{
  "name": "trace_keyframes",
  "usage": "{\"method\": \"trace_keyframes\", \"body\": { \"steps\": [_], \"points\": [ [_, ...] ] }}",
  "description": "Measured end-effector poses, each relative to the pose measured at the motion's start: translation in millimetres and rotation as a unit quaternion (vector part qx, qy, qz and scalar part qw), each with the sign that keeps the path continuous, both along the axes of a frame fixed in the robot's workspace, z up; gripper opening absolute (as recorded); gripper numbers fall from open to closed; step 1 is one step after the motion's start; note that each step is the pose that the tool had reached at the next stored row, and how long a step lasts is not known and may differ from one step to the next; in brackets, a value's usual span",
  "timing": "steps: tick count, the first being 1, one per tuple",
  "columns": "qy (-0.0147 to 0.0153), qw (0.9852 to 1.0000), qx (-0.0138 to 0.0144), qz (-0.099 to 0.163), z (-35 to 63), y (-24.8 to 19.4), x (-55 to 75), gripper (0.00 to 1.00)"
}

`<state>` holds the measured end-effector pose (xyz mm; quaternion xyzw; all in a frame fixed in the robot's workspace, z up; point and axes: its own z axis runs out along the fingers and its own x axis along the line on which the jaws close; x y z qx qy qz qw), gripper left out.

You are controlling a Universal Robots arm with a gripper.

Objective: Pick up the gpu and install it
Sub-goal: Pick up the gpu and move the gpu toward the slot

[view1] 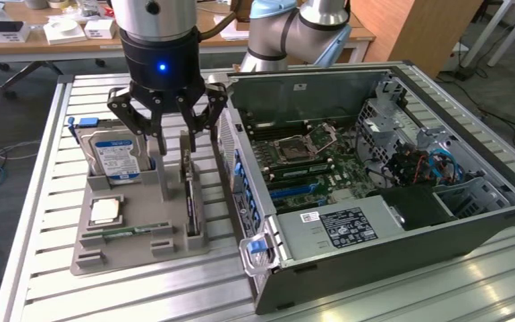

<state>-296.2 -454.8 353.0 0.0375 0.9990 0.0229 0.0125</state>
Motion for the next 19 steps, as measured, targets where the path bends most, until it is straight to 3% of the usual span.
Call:
{"method": "trace_keyframes", "body": {
  "steps": [7,19],
  "points": [
    [0.0000,1.0000,0.0001,0.000,-0.4,0.0,0.0,0.47],
    [0.0000,1.0000,0.0000,0.000,-9.3,0.0,0.0,0.47]
  ]
}}
